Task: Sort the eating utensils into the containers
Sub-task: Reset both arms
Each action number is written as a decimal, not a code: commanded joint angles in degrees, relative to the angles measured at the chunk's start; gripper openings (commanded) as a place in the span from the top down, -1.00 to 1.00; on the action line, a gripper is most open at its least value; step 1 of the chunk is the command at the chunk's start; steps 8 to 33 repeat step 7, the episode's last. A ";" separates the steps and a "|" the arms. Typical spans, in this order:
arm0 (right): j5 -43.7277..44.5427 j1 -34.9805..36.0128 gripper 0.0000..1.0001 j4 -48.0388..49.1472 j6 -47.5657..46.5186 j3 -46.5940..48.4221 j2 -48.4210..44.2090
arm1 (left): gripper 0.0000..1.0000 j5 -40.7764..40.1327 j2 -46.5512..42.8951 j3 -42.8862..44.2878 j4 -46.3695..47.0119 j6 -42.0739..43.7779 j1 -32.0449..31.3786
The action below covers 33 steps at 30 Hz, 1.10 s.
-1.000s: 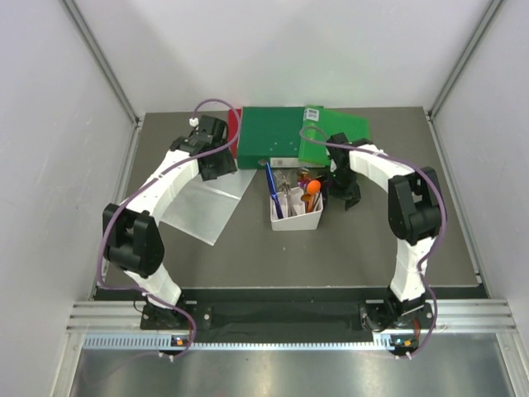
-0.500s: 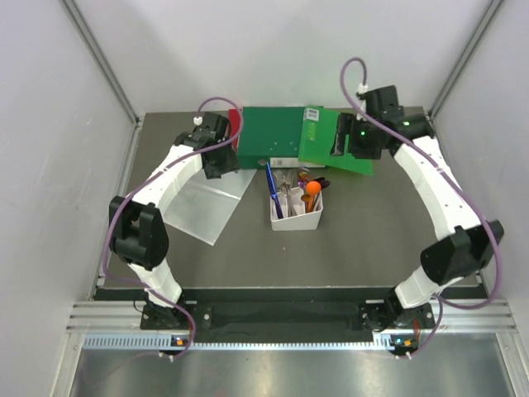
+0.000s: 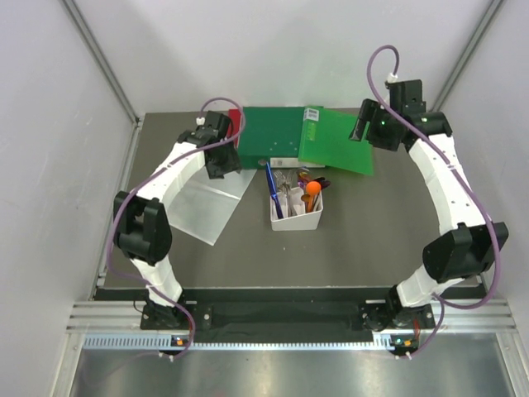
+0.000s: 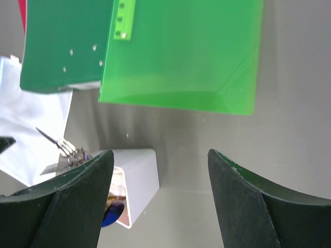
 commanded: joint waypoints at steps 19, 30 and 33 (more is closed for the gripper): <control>-4.02 -2.09 -0.46 5.19 1.64 0.71 1.32 | -0.12 2.82 1.59 4.20 -1.85 0.36 0.11; -4.02 -2.09 -0.46 5.19 1.64 0.71 1.32 | -0.12 2.82 1.59 4.20 -1.85 0.36 0.11; -4.02 -2.09 -0.46 5.19 1.64 0.71 1.32 | -0.12 2.82 1.59 4.20 -1.85 0.36 0.11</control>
